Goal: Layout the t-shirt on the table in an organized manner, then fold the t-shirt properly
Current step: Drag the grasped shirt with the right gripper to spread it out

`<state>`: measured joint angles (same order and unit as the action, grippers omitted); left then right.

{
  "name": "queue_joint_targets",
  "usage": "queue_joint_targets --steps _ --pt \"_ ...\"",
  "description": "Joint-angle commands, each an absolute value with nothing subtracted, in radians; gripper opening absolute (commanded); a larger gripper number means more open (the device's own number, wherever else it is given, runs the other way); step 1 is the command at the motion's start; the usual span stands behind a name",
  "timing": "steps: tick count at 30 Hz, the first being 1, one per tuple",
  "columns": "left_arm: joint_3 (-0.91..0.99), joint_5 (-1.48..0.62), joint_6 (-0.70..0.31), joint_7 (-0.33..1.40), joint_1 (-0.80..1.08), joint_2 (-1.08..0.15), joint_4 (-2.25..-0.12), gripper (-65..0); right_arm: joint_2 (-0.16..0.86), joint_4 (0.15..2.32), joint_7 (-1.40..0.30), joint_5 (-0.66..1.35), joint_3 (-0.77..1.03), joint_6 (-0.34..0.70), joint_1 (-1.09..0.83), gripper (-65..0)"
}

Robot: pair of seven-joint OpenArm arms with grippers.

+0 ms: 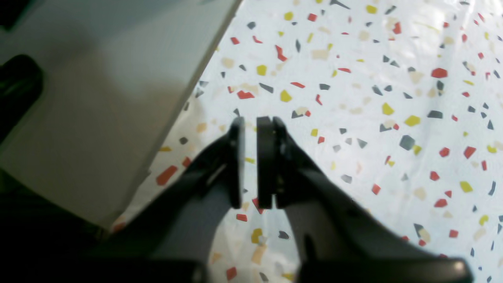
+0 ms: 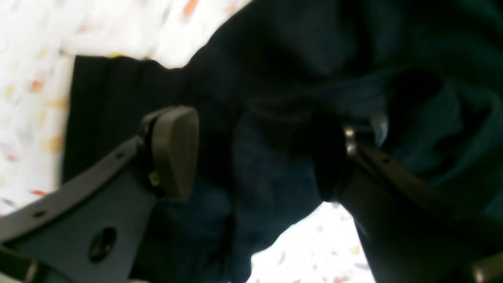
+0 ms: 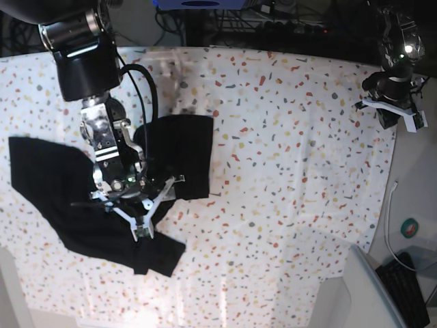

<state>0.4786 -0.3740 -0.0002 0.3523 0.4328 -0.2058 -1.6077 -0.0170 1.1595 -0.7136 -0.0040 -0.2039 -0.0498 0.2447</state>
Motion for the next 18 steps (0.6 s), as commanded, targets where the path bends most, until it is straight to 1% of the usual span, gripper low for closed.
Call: queue_joint_targets --steps 1,3,4,5,7,8,9,15,18 --pt "0.484 -0.374 -0.002 0.331 0.433 -0.217 -1.621 -56.9 -0.019 1.142 -0.691 -0.004 -0.205 -0.065 0.274 -24.6" --pt "0.484 -0.372 -0.002 0.331 0.433 -0.217 -1.620 -57.1 -0.018 1.104 -0.668 -0.004 -0.197 -0.088 0.278 -25.4" --pt "0.484 -0.372 -0.002 0.331 0.433 -0.216 -1.620 -57.3 -0.015 1.106 -0.653 -0.004 -0.197 -0.105 0.274 -28.1" --pt "0.484 -0.369 -0.002 0.331 0.433 -0.216 -1.620 -57.3 -0.013 1.109 -0.642 -0.004 -0.197 -0.120 0.263 -33.8" --pt "0.464 -0.367 -0.002 0.331 0.432 -0.216 -1.620 -57.4 -0.010 1.150 -0.631 -0.004 -0.197 -0.125 0.234 -50.9" --pt "0.440 -0.367 -0.002 0.331 0.432 -0.222 -1.618 -57.4 -0.010 1.188 -0.633 -0.004 -0.197 -0.125 0.214 -61.1" --pt "0.412 -0.367 -0.002 0.331 0.424 -0.223 -1.618 -57.4 -0.007 1.239 -0.634 -0.004 -0.197 -0.125 0.183 -65.0" --pt "0.300 -0.366 -0.001 0.331 0.344 -0.222 -1.560 -56.8 0.039 1.598 -0.636 -0.004 -0.193 -0.131 -0.048 -65.0" --pt "0.234 -0.366 -0.001 0.331 0.291 -0.220 -1.491 -56.4 0.071 1.733 -0.636 -0.001 -0.147 -0.130 -0.171 -65.0"
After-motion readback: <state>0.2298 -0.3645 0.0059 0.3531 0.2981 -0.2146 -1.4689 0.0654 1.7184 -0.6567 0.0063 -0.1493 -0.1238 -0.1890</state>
